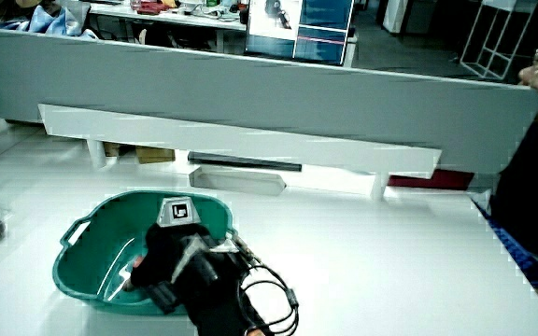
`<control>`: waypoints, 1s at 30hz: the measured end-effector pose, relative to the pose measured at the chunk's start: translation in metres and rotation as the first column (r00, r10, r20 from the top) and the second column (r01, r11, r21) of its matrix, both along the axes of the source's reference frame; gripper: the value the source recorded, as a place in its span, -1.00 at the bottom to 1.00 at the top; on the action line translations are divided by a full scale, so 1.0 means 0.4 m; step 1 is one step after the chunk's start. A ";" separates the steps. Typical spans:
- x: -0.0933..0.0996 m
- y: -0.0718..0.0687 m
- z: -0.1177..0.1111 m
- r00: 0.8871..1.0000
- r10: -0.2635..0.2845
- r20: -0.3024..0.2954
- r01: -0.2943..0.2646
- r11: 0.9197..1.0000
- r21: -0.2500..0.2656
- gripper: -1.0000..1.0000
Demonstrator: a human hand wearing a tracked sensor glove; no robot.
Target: Pick red block
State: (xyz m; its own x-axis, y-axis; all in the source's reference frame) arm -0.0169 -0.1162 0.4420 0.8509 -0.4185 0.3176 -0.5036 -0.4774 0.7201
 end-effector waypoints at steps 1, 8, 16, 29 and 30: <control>0.001 -0.002 0.000 1.000 0.007 -0.013 -0.007 1.000 0.018 0.00; 0.004 -0.005 0.003 1.000 0.005 -0.015 -0.004 1.000 0.019 0.04; 0.007 -0.006 0.005 1.000 -0.001 -0.004 0.001 1.000 0.015 0.22; 0.008 -0.005 0.012 1.000 0.004 -0.010 -0.003 0.999 0.045 0.50; 0.007 -0.004 0.014 1.000 -0.003 -0.012 0.003 0.999 0.034 0.52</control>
